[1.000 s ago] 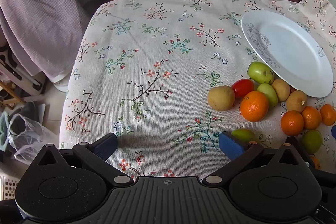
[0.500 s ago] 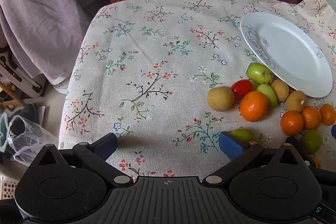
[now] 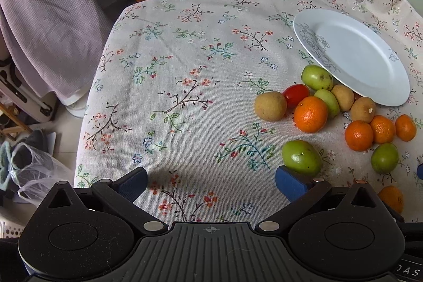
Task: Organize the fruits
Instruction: 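Move the right gripper toward the orange mandarin in front of the fruit cluster, then grasp the orange mandarin with the right gripper while the left gripper grasps a green lime, then lower both held fruits onto the white plate and open both grippers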
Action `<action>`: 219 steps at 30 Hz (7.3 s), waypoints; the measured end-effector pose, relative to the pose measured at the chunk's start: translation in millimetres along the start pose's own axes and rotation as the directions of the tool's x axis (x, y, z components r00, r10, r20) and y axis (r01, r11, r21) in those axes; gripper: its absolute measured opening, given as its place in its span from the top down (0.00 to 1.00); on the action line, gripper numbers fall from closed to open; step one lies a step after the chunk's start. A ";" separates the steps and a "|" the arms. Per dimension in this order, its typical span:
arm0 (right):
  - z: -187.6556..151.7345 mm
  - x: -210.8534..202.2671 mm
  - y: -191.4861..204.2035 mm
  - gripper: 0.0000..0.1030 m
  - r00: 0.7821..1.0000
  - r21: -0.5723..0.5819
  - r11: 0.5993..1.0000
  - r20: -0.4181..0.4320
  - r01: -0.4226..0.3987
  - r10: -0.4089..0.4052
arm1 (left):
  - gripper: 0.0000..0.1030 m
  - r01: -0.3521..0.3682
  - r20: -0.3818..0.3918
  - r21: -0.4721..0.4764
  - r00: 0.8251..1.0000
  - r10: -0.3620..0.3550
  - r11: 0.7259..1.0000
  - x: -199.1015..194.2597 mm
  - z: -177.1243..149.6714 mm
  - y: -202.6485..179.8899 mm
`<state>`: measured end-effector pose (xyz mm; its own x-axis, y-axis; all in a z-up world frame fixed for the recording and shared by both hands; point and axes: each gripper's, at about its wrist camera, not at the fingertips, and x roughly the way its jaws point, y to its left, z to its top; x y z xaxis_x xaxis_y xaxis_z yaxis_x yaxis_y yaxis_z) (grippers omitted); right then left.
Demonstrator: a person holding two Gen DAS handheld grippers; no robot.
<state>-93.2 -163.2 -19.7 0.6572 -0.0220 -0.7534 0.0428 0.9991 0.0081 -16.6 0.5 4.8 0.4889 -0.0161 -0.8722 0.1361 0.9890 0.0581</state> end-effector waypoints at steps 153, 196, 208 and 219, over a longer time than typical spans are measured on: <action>30.7 -19.3 -18.3 0.62 0.918 0.015 0.946 -0.237 -0.325 0.319 | 0.40 0.226 0.039 0.092 0.972 -0.231 0.970 -15.8 7.5 -32.7; 62.3 -30.5 -33.1 0.73 0.963 0.039 0.964 -0.054 -0.264 0.266 | 0.70 0.317 0.122 0.103 0.937 -0.329 0.943 -32.9 30.9 -40.3; 92.3 -3.0 -70.2 0.85 0.972 0.129 0.966 -0.043 -0.225 0.232 | 0.69 0.345 0.119 0.158 0.924 -0.364 0.925 -14.4 63.8 -63.4; 87.1 6.7 -92.2 0.79 0.964 0.235 0.944 -0.074 -0.232 0.255 | 0.69 0.371 0.108 0.132 0.916 -0.386 0.919 -8.0 73.3 -63.6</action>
<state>-27.2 -258.7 31.8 0.5885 0.2367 -0.7730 0.0648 0.9393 0.3370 34.1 -73.1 43.6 0.4888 -0.4119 -0.7690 0.4203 0.8836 -0.2061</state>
